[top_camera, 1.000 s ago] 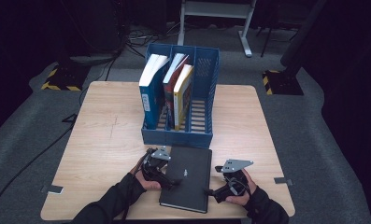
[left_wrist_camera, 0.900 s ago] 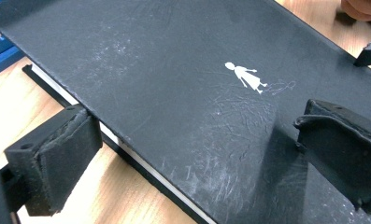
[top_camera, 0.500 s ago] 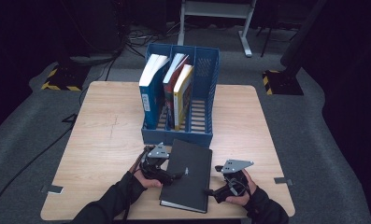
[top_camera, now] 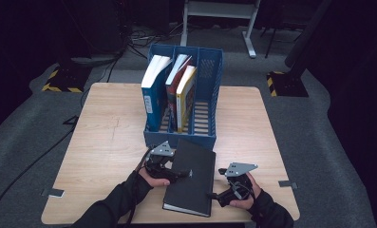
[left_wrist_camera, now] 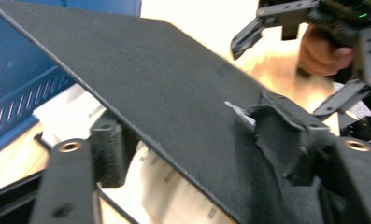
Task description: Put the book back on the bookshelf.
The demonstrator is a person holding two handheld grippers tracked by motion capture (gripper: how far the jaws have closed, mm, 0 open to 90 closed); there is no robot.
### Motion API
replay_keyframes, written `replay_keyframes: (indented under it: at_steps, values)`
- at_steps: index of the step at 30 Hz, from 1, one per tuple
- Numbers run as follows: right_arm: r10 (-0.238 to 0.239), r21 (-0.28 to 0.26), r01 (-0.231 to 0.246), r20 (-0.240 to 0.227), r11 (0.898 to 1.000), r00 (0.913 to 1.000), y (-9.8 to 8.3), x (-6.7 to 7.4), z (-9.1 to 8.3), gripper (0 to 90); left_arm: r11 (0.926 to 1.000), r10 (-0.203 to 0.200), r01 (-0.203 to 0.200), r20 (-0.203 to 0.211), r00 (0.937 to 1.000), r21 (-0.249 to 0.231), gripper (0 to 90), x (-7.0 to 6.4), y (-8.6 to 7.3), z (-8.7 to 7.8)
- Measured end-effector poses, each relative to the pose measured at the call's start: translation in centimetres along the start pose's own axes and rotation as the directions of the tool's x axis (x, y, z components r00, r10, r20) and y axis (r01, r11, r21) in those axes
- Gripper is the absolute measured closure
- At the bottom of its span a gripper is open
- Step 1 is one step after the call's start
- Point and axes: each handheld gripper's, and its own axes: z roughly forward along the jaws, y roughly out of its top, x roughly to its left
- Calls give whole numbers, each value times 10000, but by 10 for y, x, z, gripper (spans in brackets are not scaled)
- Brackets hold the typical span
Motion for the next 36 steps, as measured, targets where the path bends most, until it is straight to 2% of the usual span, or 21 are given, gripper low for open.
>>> replay_keyframes:
  at_steps: [4,9,11,12,13,16,17,18,20,23,31,36]
  values:
    - [-11,-41,11,14,10000,10000,-1,0,0,14,9995,92,-87,186,9998,-291,442,-4,3,-4]
    - [69,-367,-59,277,9993,9996,-2,-2,-7,153,9986,153,-143,188,9997,-513,496,-7,3,-6]
    - [181,-465,-166,333,9988,9993,-3,-4,-9,162,9983,179,-172,128,9998,-551,504,-8,3,-6]
    - [256,-533,-226,555,9983,9981,-4,-7,-11,212,9979,225,-218,104,9997,-606,508,-9,2,-6]
    - [323,-412,-286,922,9987,9952,-7,-10,-12,299,9975,249,-241,118,9996,-657,521,-10,2,-7]
    - [401,-303,-369,1130,9989,9928,-11,-14,-12,347,9968,297,-284,172,9994,-751,536,-13,1,-8]
    - [454,-266,-422,1350,9988,9898,-13,-17,-13,415,9961,352,-339,149,9993,-818,549,-14,1,-8]
    - [454,-266,-422,1350,9988,9898,-13,-17,-13,415,9955,429,-416,129,9990,-848,549,-16,1,-9]
    - [550,-260,-515,1599,9983,9856,-12,-19,-12,487,9944,465,-458,53,9989,-957,559,-19,1,-9]
    - [598,-271,-560,1730,9981,9831,-12,-21,-12,560,9938,470,-463,42,9989,-1014,565,-20,0,-10]
    - [560,-87,-554,1969,9984,9788,-12,-22,-5,679,9912,549,-551,-53,9985,-1200,575,-24,-1,-13]
    - [604,120,-644,2116,9979,9755,-11,-22,1,705,9880,647,-657,-113,9978,-1400,586,-29,-2,-17]
